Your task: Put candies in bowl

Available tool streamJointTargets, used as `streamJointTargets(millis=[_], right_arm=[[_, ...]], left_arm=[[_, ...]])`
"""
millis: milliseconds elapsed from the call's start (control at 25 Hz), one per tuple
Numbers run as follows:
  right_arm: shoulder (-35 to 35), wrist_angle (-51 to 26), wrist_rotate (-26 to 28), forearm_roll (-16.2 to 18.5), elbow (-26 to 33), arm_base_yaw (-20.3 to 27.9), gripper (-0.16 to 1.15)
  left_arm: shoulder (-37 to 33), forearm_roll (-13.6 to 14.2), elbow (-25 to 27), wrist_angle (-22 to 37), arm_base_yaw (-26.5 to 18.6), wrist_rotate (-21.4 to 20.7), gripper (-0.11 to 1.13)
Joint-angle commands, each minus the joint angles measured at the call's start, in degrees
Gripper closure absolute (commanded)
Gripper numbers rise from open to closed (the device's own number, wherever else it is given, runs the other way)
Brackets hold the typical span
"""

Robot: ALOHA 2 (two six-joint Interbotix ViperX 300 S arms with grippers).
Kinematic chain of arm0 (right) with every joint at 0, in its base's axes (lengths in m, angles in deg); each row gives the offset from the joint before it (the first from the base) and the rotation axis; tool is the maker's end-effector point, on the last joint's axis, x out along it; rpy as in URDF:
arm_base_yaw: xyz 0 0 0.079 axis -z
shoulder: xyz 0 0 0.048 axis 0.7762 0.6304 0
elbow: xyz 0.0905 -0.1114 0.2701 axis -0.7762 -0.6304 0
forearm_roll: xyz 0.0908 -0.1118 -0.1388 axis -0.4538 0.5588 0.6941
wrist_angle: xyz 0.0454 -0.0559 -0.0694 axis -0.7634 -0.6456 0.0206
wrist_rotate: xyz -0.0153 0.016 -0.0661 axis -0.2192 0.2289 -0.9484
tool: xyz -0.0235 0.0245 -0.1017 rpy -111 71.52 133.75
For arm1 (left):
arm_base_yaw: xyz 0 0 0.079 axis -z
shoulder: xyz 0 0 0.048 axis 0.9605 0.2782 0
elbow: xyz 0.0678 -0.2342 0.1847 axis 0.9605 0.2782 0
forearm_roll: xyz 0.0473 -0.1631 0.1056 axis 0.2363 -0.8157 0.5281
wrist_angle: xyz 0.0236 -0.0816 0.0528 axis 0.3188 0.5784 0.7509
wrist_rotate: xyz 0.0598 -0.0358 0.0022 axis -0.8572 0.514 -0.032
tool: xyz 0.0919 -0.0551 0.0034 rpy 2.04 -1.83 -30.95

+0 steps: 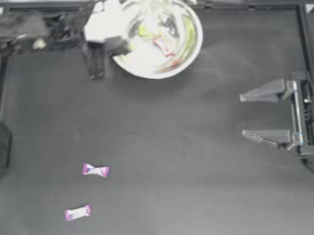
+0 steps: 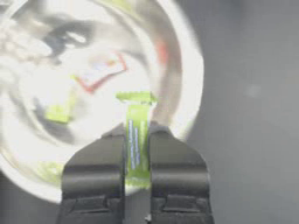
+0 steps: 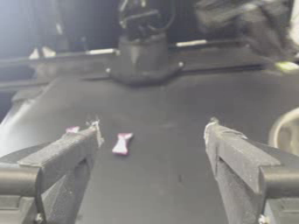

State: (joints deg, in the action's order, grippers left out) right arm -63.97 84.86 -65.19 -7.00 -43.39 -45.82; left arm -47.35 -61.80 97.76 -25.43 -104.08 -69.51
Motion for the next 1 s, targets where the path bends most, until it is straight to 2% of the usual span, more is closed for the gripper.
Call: streamJointTargets(millis=[40, 280, 560, 600, 680, 720, 800, 840, 880, 1000], right_arm=[[0.4, 0.4, 0.0, -0.2, 1.2, 0.1, -0.02], [0.4, 0.4, 0.0, -0.2, 1.2, 0.1, -0.02], [0.4, 0.4, 0.0, -0.1, 1.1, 0.0, -0.02], [0.4, 0.4, 0.0, -0.2, 1.0, 0.1, -0.02], [0.4, 0.4, 0.0, -0.2, 0.9, 0.1, -0.02], [0.4, 0.4, 0.0, -0.2, 0.9, 0.0, -0.02], [0.4, 0.4, 0.1, -0.2, 0.9, 0.1, -0.02], [0.4, 0.4, 0.1, -0.2, 0.9, 0.1, -0.02], [0.4, 0.4, 0.2, -0.2, 0.9, 0.0, -0.02], [0.4, 0.4, 0.3, -0.2, 0.9, 0.1, -0.02]], left_arm=[[4.1, 0.1, -6.6, -0.6, -2.0, -1.1, 0.71], [13.4, 0.1, -14.2, -0.5, -4.7, -2.6, 0.72], [17.1, 0.1, -16.9, -0.6, -6.1, -2.7, 0.68], [17.3, 0.1, -16.9, -0.5, -6.1, -2.7, 0.65], [17.6, 0.0, -16.9, -0.5, -6.1, -2.3, 0.50], [17.8, 0.1, -17.0, -0.4, -6.1, -2.1, 0.39], [18.3, 0.0, -17.0, -0.4, -6.2, -1.8, 0.07], [18.5, 0.0, -17.0, -0.4, -6.2, -1.6, -0.03], [18.5, 0.0, -16.9, -0.6, -6.2, -1.4, -0.08], [18.2, 0.0, -17.0, -0.5, -6.2, -1.1, 0.04]])
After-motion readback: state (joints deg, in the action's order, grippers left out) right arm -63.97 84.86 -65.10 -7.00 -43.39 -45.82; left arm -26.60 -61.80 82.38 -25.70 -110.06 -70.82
